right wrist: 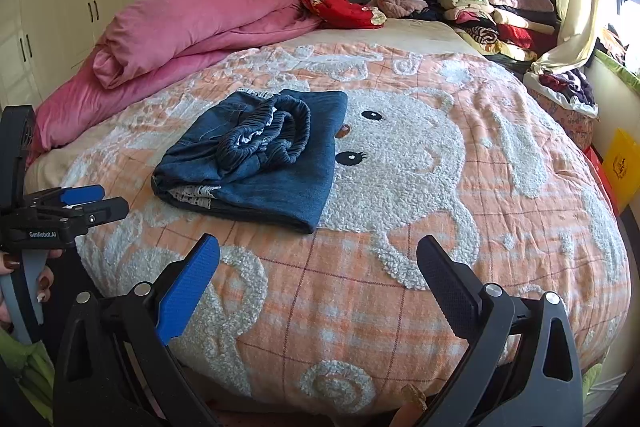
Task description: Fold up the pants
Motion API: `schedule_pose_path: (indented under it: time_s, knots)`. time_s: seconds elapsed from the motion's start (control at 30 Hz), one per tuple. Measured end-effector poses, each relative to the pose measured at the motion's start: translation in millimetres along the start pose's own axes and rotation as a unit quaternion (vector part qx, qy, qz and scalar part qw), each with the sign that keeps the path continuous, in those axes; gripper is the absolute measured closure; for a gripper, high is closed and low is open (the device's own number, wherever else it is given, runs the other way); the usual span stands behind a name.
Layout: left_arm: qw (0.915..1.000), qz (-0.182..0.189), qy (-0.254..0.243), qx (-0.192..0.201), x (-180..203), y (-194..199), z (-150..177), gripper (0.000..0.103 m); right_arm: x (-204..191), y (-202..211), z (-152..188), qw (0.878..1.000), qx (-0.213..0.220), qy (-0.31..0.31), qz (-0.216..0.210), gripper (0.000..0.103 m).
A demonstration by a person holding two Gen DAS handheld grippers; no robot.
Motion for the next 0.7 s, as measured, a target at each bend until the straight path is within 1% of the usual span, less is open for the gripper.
schedule_pose_path:
  time_s: [0.7]
  knots:
    - [1.0000,-0.004,0.001,0.001,-4.2,5.0,-2.5,0.010,0.2,1.7,0.1,1.000,0.000,-0.001,-0.001,0.005]
Point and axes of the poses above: each gripper's, at about its wrist camera, not at the fingertips, and y roughly against the way its jaws point, x to its right, z to its underside, the point moved 1 cm from there along -y, roughly the way its jaws point, and after that the axes turned 3 degrees about -y, right-handed, at the moved point
